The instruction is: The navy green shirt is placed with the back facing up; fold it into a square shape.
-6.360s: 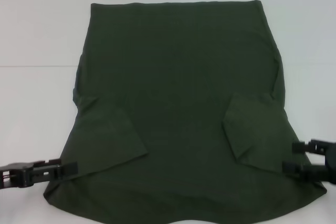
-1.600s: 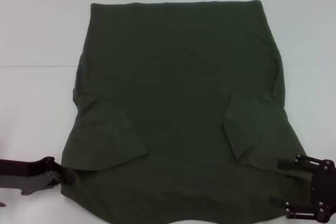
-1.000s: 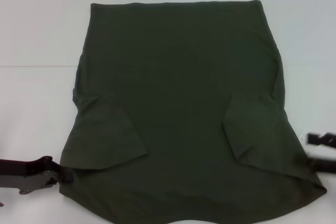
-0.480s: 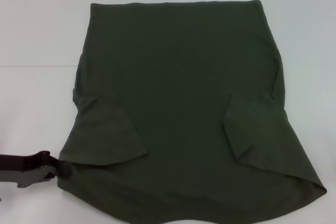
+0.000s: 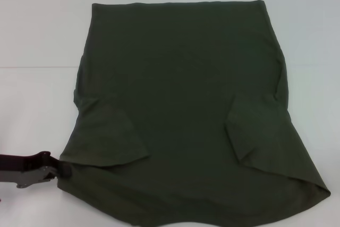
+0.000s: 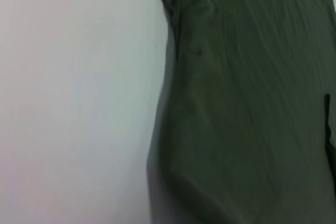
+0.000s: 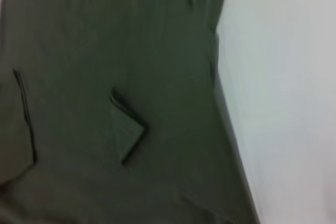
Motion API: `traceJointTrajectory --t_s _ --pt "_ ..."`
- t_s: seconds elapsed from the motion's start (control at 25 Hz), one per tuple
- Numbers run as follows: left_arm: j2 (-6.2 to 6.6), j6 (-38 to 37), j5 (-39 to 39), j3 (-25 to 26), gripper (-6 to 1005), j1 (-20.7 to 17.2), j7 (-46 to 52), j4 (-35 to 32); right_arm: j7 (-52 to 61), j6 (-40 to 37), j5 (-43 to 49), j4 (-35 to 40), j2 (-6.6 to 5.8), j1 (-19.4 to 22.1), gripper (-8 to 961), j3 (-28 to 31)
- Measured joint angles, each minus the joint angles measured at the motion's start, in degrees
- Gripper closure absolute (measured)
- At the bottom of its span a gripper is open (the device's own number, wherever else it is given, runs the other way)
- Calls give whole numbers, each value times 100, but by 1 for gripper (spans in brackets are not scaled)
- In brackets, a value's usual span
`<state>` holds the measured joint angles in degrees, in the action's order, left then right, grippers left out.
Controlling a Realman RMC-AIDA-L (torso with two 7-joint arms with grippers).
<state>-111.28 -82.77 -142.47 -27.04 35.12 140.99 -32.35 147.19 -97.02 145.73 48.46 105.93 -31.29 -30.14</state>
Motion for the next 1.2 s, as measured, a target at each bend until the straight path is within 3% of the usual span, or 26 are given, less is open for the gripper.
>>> traceJointTrajectory --t_s 0.6,1.2 --pt "-42 17 25 24 969 -40 -61 0 -110 509 254 -373 279 -249 70 -443" --pt "-67 15 54 45 968 -58 -96 5 -212 735 252 -540 386 -312 70 -754"
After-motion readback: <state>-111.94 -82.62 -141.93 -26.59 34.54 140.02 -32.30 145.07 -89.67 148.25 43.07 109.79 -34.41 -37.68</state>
